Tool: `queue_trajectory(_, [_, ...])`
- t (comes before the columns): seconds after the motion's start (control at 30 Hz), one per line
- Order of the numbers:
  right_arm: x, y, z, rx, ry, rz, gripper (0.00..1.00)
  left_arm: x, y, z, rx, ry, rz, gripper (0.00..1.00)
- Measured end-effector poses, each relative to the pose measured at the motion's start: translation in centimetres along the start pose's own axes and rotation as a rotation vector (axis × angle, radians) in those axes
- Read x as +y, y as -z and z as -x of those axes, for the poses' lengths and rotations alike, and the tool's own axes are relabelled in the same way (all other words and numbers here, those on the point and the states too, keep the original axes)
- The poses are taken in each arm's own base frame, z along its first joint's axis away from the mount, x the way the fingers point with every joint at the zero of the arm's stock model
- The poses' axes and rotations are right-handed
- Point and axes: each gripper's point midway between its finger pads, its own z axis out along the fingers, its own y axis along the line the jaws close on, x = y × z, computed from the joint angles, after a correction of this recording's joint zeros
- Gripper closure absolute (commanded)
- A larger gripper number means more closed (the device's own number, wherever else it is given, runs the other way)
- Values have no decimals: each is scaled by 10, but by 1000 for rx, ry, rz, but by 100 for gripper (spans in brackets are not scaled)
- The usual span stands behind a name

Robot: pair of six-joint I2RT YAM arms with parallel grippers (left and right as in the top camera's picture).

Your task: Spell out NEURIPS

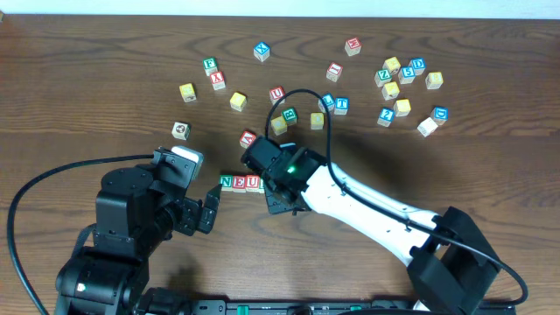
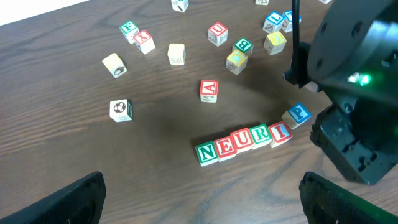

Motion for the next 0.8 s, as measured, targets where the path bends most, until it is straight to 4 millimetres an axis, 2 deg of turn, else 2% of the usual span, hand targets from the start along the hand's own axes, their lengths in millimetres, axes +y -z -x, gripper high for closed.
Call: queue_trajectory(0.8, [0, 1, 2, -31, -22, -25, 99, 4, 0, -4, 18, 1, 22, 3])
